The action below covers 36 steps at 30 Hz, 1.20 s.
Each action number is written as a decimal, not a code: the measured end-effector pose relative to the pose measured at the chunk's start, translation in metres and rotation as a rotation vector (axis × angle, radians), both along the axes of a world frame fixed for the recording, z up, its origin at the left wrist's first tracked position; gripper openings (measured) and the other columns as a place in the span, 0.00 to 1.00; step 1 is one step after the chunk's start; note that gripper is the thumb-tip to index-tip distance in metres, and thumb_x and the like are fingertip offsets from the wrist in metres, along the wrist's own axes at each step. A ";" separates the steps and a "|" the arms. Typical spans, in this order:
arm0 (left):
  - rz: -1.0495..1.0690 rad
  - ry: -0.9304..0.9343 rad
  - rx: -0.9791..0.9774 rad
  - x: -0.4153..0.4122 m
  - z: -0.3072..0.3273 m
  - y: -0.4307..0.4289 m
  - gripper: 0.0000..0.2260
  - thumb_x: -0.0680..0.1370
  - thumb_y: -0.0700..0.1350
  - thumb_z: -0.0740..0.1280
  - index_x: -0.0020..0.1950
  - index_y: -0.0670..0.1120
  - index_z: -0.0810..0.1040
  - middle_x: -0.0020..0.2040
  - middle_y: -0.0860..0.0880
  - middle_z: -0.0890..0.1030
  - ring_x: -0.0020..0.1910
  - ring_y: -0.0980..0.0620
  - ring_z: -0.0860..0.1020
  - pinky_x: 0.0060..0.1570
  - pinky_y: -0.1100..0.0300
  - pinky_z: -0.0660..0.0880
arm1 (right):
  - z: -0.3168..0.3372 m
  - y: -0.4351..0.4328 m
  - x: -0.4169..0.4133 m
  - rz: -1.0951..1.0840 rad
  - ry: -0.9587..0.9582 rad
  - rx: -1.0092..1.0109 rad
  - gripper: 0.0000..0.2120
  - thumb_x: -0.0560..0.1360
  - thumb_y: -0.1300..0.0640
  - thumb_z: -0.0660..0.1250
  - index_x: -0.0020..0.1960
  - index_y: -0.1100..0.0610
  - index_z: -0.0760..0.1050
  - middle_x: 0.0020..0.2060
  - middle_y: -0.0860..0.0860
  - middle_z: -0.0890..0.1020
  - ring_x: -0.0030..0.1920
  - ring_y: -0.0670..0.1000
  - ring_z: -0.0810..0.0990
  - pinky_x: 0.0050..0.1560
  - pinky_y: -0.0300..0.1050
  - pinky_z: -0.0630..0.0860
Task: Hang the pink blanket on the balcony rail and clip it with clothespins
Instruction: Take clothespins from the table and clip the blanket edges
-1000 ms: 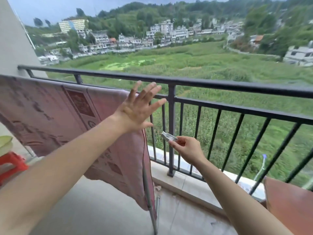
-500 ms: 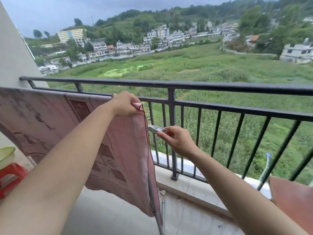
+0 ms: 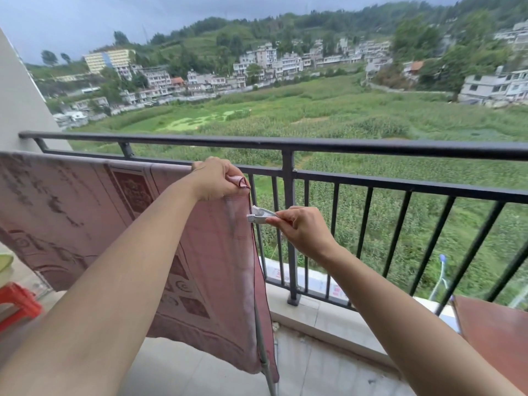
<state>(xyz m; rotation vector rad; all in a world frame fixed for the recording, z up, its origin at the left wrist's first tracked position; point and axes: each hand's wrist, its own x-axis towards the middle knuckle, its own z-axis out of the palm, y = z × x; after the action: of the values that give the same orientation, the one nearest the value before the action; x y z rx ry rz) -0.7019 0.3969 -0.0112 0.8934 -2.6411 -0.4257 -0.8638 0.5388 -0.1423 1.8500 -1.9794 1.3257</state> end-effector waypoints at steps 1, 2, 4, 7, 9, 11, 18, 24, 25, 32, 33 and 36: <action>0.000 0.001 -0.006 0.000 0.000 0.000 0.06 0.69 0.55 0.77 0.34 0.62 0.81 0.45 0.56 0.83 0.55 0.53 0.76 0.67 0.47 0.65 | 0.001 0.000 0.000 -0.002 -0.004 -0.010 0.24 0.75 0.37 0.61 0.45 0.55 0.86 0.28 0.51 0.82 0.27 0.51 0.77 0.30 0.51 0.76; 0.003 0.002 -0.012 0.000 0.000 0.001 0.06 0.69 0.55 0.76 0.35 0.62 0.81 0.45 0.56 0.83 0.56 0.53 0.76 0.68 0.48 0.64 | 0.002 -0.001 0.001 -0.002 -0.009 -0.013 0.21 0.75 0.39 0.64 0.46 0.54 0.87 0.28 0.50 0.82 0.27 0.51 0.76 0.29 0.51 0.75; 0.003 0.003 -0.018 0.000 0.001 0.002 0.05 0.69 0.55 0.76 0.36 0.62 0.81 0.46 0.57 0.83 0.57 0.54 0.75 0.69 0.50 0.61 | 0.006 -0.004 0.004 -0.001 -0.015 -0.008 0.18 0.76 0.43 0.67 0.46 0.56 0.87 0.27 0.50 0.81 0.25 0.51 0.75 0.28 0.49 0.74; 0.001 -0.007 -0.023 0.001 0.002 0.004 0.05 0.70 0.55 0.75 0.37 0.61 0.81 0.47 0.56 0.83 0.58 0.54 0.75 0.69 0.51 0.59 | 0.014 -0.013 0.012 0.002 0.004 -0.015 0.21 0.76 0.42 0.66 0.42 0.58 0.86 0.26 0.52 0.80 0.24 0.53 0.73 0.26 0.49 0.72; 0.004 -0.001 -0.025 0.001 0.002 0.003 0.03 0.70 0.55 0.75 0.39 0.60 0.83 0.47 0.55 0.83 0.57 0.54 0.75 0.69 0.49 0.60 | 0.019 -0.018 0.015 0.008 0.020 -0.006 0.22 0.76 0.41 0.66 0.38 0.59 0.83 0.26 0.53 0.79 0.25 0.52 0.72 0.26 0.46 0.71; 0.013 0.005 -0.038 0.002 0.001 0.003 0.05 0.69 0.56 0.75 0.42 0.58 0.85 0.46 0.55 0.84 0.57 0.54 0.75 0.69 0.48 0.60 | 0.024 -0.021 0.018 0.010 -0.002 0.041 0.23 0.76 0.40 0.66 0.37 0.59 0.78 0.30 0.51 0.78 0.28 0.46 0.70 0.30 0.42 0.69; 0.061 0.036 -0.069 -0.002 -0.001 0.008 0.15 0.73 0.59 0.70 0.46 0.48 0.85 0.49 0.49 0.84 0.57 0.51 0.73 0.62 0.54 0.60 | 0.016 -0.009 0.014 -0.025 -0.088 0.119 0.32 0.75 0.30 0.59 0.66 0.53 0.75 0.46 0.44 0.80 0.42 0.41 0.79 0.48 0.46 0.81; 0.061 0.360 -0.574 -0.009 -0.044 0.026 0.10 0.78 0.51 0.66 0.44 0.47 0.83 0.45 0.49 0.80 0.49 0.45 0.75 0.55 0.50 0.62 | -0.009 0.020 -0.009 -0.277 -0.026 0.083 0.27 0.80 0.36 0.52 0.72 0.50 0.66 0.62 0.50 0.74 0.51 0.46 0.79 0.51 0.51 0.81; 0.015 0.437 -0.646 -0.013 -0.051 0.034 0.09 0.78 0.50 0.67 0.43 0.46 0.83 0.45 0.49 0.80 0.48 0.45 0.76 0.55 0.49 0.63 | -0.016 0.028 -0.016 -0.335 0.012 0.079 0.26 0.80 0.38 0.53 0.73 0.50 0.64 0.64 0.51 0.73 0.55 0.48 0.78 0.53 0.51 0.80; -0.390 0.490 -0.553 -0.093 -0.094 0.114 0.14 0.80 0.51 0.62 0.56 0.44 0.81 0.60 0.43 0.77 0.61 0.44 0.73 0.63 0.48 0.66 | -0.063 0.127 -0.056 -0.741 0.102 0.209 0.29 0.81 0.43 0.58 0.78 0.53 0.58 0.77 0.57 0.59 0.74 0.57 0.64 0.70 0.57 0.67; -0.418 0.462 -0.501 -0.107 -0.108 0.127 0.16 0.80 0.52 0.61 0.60 0.44 0.78 0.64 0.42 0.75 0.65 0.44 0.71 0.65 0.47 0.64 | -0.071 0.149 -0.058 -0.800 0.101 0.241 0.29 0.81 0.43 0.58 0.78 0.53 0.58 0.77 0.57 0.58 0.74 0.57 0.63 0.72 0.56 0.64; -0.503 0.316 -0.357 -0.146 -0.161 0.167 0.21 0.80 0.55 0.58 0.68 0.44 0.72 0.72 0.42 0.67 0.73 0.43 0.62 0.70 0.44 0.60 | -0.100 0.227 -0.059 -0.990 0.042 0.335 0.29 0.80 0.43 0.57 0.78 0.54 0.59 0.77 0.59 0.60 0.75 0.59 0.63 0.72 0.57 0.63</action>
<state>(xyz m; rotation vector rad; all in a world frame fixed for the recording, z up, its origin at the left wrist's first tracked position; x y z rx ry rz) -0.8479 0.5643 -0.1724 0.0399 -2.5015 -0.1749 -0.9224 0.7662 -0.2423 0.6786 -2.6202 0.6606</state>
